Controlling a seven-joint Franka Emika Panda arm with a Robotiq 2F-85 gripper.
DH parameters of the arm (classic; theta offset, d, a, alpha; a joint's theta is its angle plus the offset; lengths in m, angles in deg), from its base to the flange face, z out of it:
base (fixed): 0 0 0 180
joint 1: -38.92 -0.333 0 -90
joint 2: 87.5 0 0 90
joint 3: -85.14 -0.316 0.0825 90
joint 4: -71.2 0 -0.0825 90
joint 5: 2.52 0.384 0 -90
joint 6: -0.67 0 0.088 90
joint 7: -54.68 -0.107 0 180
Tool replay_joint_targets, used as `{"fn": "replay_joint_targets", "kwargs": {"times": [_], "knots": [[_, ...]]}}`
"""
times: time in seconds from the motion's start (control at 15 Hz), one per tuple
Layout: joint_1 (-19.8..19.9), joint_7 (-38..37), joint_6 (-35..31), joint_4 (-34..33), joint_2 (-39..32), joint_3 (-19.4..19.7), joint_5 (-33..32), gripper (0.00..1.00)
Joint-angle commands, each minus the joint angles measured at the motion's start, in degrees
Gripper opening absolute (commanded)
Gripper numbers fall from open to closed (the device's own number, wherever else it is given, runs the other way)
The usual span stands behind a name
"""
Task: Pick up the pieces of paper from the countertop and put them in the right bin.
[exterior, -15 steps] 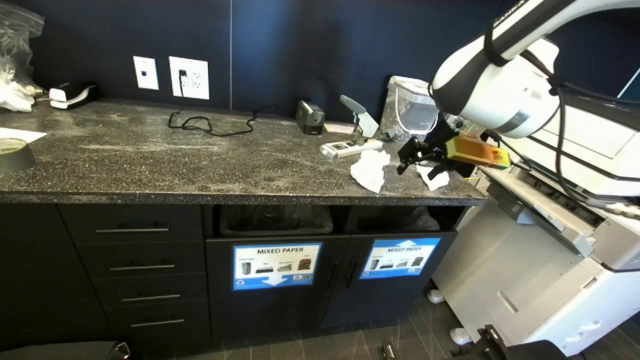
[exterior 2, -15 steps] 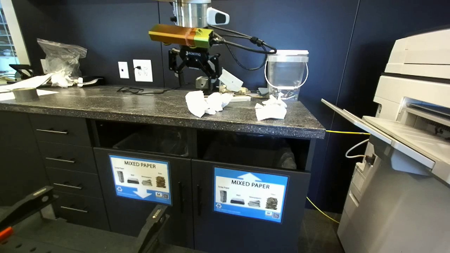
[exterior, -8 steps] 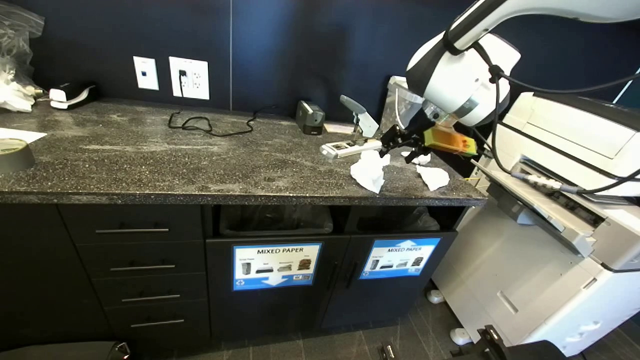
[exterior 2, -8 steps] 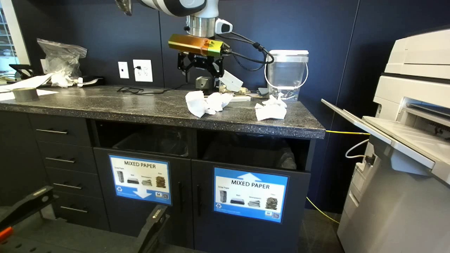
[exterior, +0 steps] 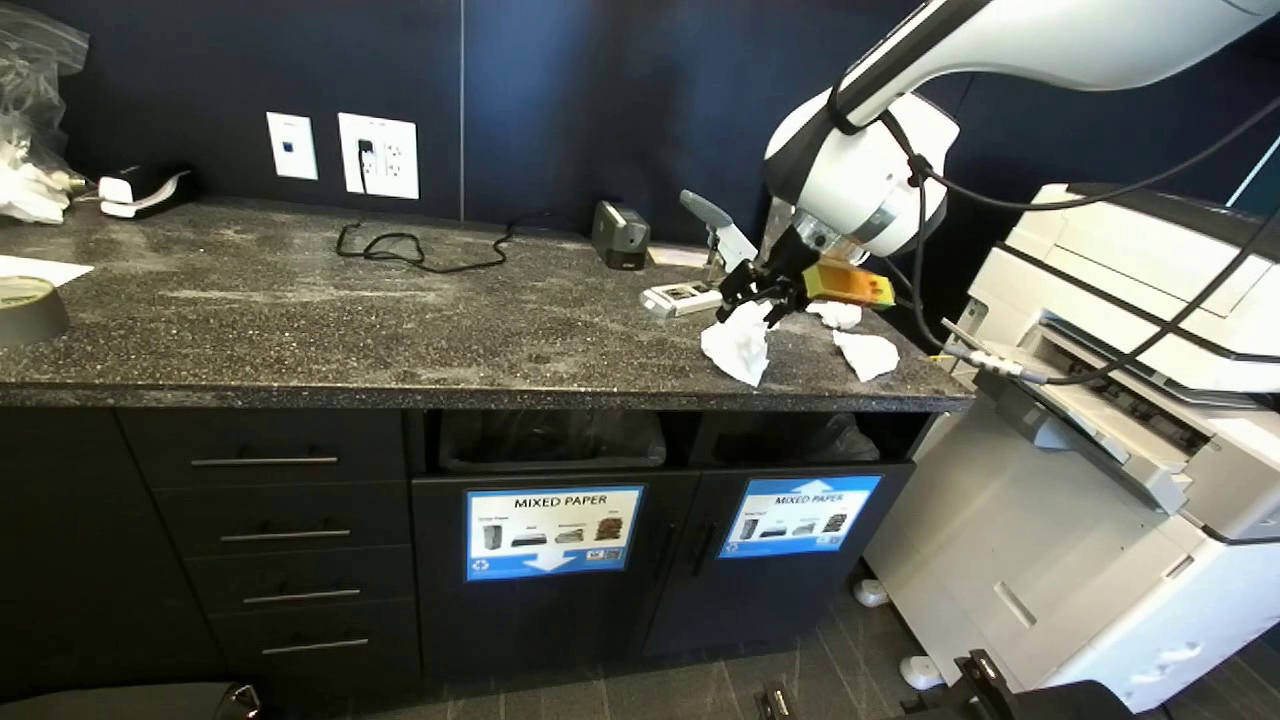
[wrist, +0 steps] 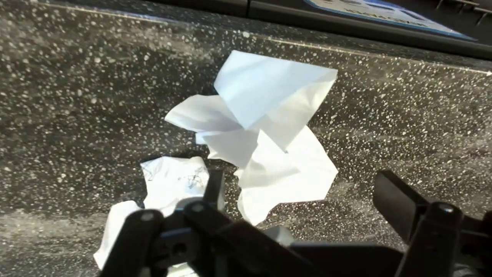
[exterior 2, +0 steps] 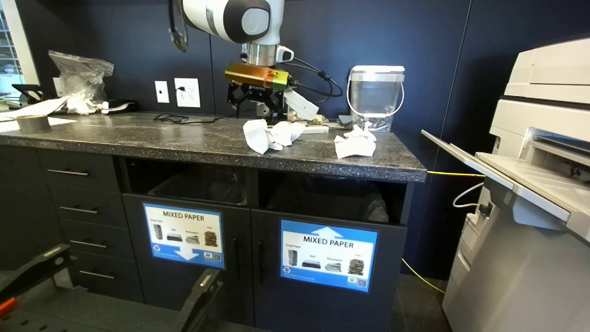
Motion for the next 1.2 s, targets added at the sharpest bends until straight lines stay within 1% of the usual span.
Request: {"fn": "replay_joint_targets", "kwargs": {"times": [0.0, 0.33, 0.6, 1.13], "knots": [[2.1, -1.9, 2.5, -4.1, -3.1, -2.6, -6.2, 1.00], [2.0, -4.4, 3.1, -5.6, -5.5, -3.1, -12.6, 1.00], [1.9, -6.3, 3.6, -6.9, -7.0, -3.3, -16.1, 1.00], [2.1, -7.7, 4.3, -8.4, -8.2, -3.4, -18.9, 1.00]]}}
